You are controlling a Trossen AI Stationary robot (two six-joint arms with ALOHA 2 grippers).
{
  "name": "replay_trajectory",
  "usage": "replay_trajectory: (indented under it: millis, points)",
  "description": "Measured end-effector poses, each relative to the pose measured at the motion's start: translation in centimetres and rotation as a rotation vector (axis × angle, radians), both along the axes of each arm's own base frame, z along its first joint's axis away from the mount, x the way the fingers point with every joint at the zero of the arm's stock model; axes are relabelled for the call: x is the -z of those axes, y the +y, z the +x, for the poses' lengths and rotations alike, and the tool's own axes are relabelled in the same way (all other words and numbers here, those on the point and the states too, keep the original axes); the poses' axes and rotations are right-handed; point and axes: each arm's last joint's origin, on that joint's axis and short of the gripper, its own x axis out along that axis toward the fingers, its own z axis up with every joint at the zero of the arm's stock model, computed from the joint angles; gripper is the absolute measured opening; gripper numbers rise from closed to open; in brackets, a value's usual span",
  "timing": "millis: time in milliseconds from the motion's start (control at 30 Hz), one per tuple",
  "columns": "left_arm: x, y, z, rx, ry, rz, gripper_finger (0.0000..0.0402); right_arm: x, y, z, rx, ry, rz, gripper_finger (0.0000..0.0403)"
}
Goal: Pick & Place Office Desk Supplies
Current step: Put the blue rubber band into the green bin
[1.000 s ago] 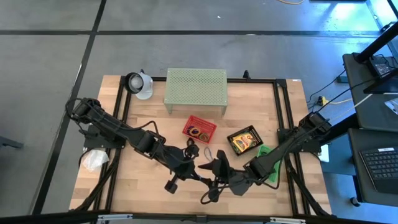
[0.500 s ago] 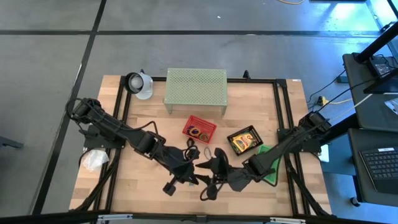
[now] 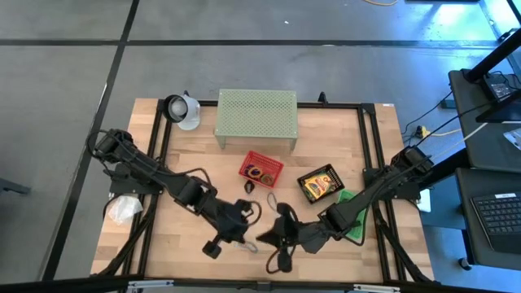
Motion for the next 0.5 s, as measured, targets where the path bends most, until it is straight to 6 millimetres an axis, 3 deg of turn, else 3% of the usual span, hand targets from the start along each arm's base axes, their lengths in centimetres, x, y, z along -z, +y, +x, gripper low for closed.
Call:
replay_trajectory:
  millis: [100, 200, 367, 500]
  points:
    - [0.6, -0.6, -1.2, 0.007, 0.069, 0.077, 0.0001, 0.4, 0.0, 0.0, -0.090, 0.069, 0.065, 0.0012]
    - [0.8, -1.1, -3.0, -0.006, 0.118, 0.205, 0.0001, 1.2, -0.2, 0.0, -0.061, 0.139, 0.112, 0.0043]
    - [0.0, -2.5, -5.6, -0.195, -0.068, 0.306, 0.0001, 3.1, 0.0, 0.5, -0.071, 0.234, 0.198, 0.0099]
    - [1.5, -2.2, -7.7, -0.342, -0.188, 0.225, 0.0001, 3.9, -0.1, 0.8, -0.056, 0.266, 0.214, 0.0119]
